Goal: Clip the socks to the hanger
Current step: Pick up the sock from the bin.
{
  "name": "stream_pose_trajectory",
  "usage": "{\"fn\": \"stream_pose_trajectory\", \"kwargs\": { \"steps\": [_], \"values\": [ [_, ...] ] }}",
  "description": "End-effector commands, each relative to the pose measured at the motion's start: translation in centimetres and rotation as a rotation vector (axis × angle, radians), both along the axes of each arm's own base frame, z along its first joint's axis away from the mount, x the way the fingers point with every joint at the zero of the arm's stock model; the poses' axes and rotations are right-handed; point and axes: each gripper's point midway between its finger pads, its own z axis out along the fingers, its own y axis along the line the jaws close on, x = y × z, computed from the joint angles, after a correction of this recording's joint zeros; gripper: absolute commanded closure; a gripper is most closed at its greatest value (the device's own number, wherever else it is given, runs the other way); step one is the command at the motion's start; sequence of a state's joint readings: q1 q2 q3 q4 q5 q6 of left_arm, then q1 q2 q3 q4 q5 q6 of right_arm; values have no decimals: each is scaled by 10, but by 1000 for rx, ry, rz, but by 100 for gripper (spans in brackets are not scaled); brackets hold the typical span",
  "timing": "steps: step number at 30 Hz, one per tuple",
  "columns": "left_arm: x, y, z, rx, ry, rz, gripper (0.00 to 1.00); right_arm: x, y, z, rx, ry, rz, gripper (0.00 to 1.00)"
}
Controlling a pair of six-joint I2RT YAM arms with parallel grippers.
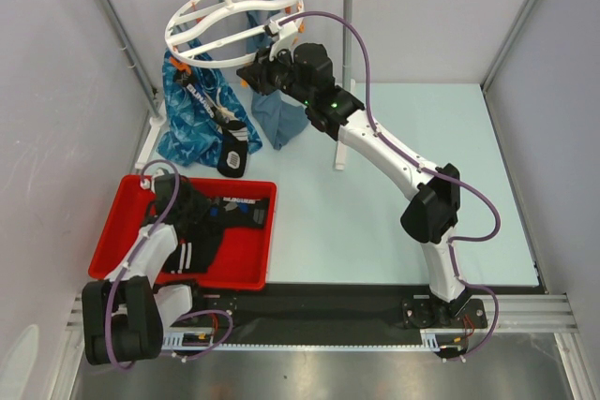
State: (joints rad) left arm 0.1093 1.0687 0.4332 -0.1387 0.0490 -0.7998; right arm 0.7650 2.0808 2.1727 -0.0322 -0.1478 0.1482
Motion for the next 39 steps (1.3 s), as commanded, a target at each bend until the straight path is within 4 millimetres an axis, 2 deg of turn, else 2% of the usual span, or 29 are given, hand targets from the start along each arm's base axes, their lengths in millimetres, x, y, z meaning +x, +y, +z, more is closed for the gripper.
{"fn": "stream_pose_trajectory", "kwargs": {
  "steps": [1, 5, 8, 11, 17, 20, 23, 27, 30, 35, 39],
  "values": [
    [4, -3, -2, -3, -2, -40, 64, -15, 1, 24, 43, -31, 33, 100],
    [2, 8, -7, 46, 44, -9, 54, -16, 0, 27, 46, -32, 35, 100],
    [3, 4, -9, 27, 34, -26, 53, -16, 0, 28, 45, -35, 34, 100],
    [3, -6, -13, -14, 33, -58, 60, -16, 1, 28, 48, -32, 36, 100],
    [6, -14, -15, -35, 2, -92, 65, -17, 3, 27, 48, -29, 43, 100],
    [8, -19, -14, -48, -8, -121, 86, -17, 3, 25, 46, -24, 44, 100],
    [10, -19, -9, -38, -24, -131, 100, -18, 4, 25, 44, -22, 46, 100],
    [9, -20, 7, -11, -62, -145, 100, -18, 2, 26, 39, -25, 42, 100],
    [9, -25, 30, 26, -125, -178, 100, -19, 2, 26, 35, -23, 45, 100],
    [8, -38, 82, 89, -286, -277, 100, -22, 0, 29, 30, -31, 44, 100],
    [9, -49, 117, 104, -360, -348, 100, -23, 0, 29, 30, -31, 46, 100]
  ]
}}
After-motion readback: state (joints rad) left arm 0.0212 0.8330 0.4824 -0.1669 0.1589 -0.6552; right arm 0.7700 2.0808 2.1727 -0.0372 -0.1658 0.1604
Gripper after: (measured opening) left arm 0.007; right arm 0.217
